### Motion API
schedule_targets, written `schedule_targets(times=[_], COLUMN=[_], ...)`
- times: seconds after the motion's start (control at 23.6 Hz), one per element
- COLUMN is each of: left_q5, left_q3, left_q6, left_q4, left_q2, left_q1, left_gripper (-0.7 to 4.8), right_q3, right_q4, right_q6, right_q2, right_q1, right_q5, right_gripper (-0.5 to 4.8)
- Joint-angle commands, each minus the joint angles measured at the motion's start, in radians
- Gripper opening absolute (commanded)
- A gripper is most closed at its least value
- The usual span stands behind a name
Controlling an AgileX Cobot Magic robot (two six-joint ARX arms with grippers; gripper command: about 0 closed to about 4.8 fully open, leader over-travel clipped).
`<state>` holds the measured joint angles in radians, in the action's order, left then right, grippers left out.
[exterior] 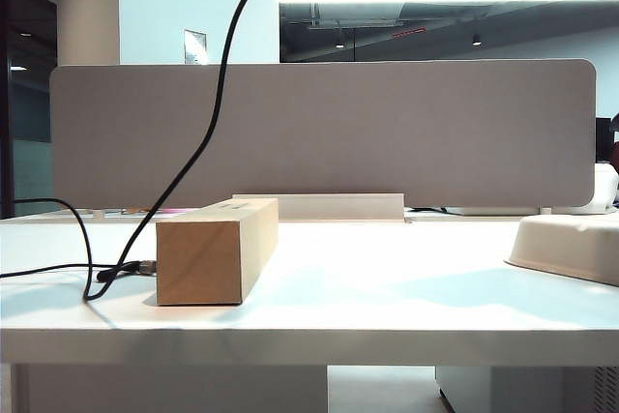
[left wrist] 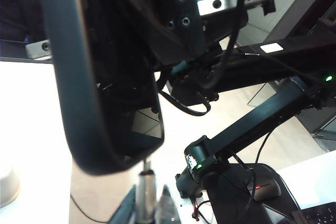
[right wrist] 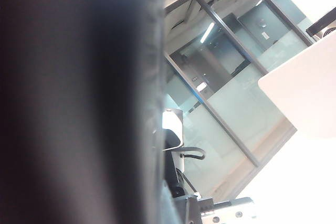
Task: Pick up the charging cable and the phone, plug the charging cable into the charging port on the phone, and finally place them back on the table.
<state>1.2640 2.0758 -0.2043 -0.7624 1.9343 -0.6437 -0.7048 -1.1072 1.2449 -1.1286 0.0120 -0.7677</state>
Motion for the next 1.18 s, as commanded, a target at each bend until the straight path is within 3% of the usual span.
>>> schedule_targets(times=[0.04, 0.17, 0.42, 0.68, 0.93, 1.18], left_q5=[0.011, -0.036, -0.034, -0.033, -0.034, -0.034], left_q3=[0.004, 0.004, 0.004, 0.004, 0.004, 0.004], left_q6=[0.004, 0.022, 0.037, 0.194, 0.214, 0.212], left_q4=[0.041, 0.051, 0.075, 0.227, 0.224, 0.203], left_q2=[-0.005, -0.005, -0.005, 0.016, 0.019, 0.019], left_q1=[-0.004, -0.004, -0.004, -0.018, -0.014, 0.0], left_gripper=[-0.06, -0.06, -0.06, -0.06, -0.06, -0.06], right_q3=[-0.01, -0.01, -0.01, -0.01, -0.01, -0.01], right_q4=[-0.019, -0.019, -0.017, 0.047, 0.249, 0.271], right_q6=[-0.011, -0.01, -0.01, -0.059, -0.145, -0.146], right_q2=[0.003, 0.003, 0.003, 0.003, 0.003, 0.003], right_q1=[0.0, 0.001, 0.002, 0.064, 0.075, 0.074], right_q5=[0.009, 0.0, -0.021, -0.033, -0.126, -0.156], right_gripper=[-0.08, -0.08, -0.08, -0.08, -0.08, -0.08])
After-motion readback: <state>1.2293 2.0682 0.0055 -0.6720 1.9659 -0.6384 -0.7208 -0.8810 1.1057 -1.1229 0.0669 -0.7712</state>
